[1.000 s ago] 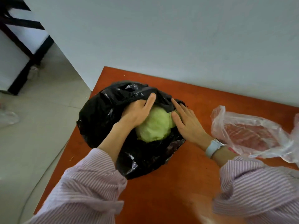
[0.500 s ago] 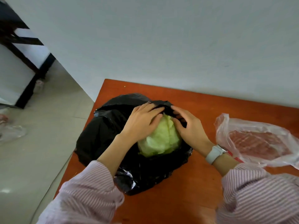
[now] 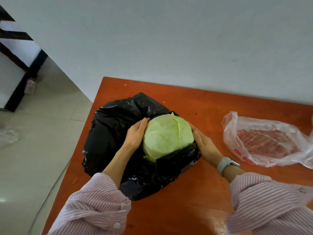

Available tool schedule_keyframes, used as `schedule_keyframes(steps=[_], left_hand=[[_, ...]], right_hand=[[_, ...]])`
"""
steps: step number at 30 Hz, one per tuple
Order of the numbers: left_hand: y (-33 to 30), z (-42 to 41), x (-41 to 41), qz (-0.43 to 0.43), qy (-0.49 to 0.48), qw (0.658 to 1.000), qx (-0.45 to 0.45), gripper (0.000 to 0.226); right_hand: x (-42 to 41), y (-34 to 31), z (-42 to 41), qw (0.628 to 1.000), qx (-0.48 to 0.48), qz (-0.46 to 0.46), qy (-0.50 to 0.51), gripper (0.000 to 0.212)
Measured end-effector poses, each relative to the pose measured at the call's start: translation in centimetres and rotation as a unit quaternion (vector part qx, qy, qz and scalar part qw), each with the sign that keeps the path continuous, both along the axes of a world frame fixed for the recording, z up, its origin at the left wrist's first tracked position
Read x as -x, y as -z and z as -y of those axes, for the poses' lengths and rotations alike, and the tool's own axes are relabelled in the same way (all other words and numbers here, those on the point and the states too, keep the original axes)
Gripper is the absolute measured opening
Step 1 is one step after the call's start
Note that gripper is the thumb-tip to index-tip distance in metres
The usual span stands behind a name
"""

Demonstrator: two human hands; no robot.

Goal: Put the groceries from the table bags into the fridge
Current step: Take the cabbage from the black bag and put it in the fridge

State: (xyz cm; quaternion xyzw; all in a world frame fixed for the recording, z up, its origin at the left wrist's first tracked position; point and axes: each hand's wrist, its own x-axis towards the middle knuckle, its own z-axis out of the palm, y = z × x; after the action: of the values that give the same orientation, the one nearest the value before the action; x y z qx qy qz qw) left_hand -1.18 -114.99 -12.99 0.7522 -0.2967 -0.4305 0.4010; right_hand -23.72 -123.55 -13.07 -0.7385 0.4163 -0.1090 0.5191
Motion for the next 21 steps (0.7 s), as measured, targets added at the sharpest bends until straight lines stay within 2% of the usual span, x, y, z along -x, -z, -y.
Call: schedule_keyframes(steps=[3, 6, 9, 12, 14, 17, 21], left_hand=[[-1.6, -2.0, 1.2, 0.169, 0.037, 0.981, 0.083, 0.047], [-2.3, -4.3, 2.6, 0.265, 0.103, 0.951, 0.124, 0.069], [-2.0, -6.2, 4.9, 0.334, 0.142, 0.925, 0.110, 0.089], [-0.4, -7.8, 6.8, 0.419, 0.146, 0.895, 0.033, 0.111], [0.7, -8.7, 7.3, 0.441, 0.137, 0.887, -0.007, 0.120], [1.4, -9.1, 7.6, 0.430, 0.119, 0.895, -0.023, 0.123], [1.0, -8.6, 7.7, 0.419, 0.106, 0.901, -0.033, 0.125]], right_hand=[[0.6, -0.9, -0.9, 0.990, 0.125, 0.002, 0.065, 0.036], [1.1, -2.9, -2.8, 0.975, 0.214, 0.061, 0.024, 0.041], [2.2, -3.1, -4.8, 0.966, 0.252, 0.043, -0.044, 0.051], [3.7, -1.9, -5.6, 0.968, 0.230, -0.062, -0.080, 0.077], [4.2, -1.0, -5.9, 0.971, 0.178, -0.141, -0.075, 0.091], [4.0, 0.9, -6.2, 0.963, 0.147, -0.215, -0.064, 0.099], [3.2, 2.3, -5.7, 0.910, 0.230, -0.338, -0.067, 0.099]])
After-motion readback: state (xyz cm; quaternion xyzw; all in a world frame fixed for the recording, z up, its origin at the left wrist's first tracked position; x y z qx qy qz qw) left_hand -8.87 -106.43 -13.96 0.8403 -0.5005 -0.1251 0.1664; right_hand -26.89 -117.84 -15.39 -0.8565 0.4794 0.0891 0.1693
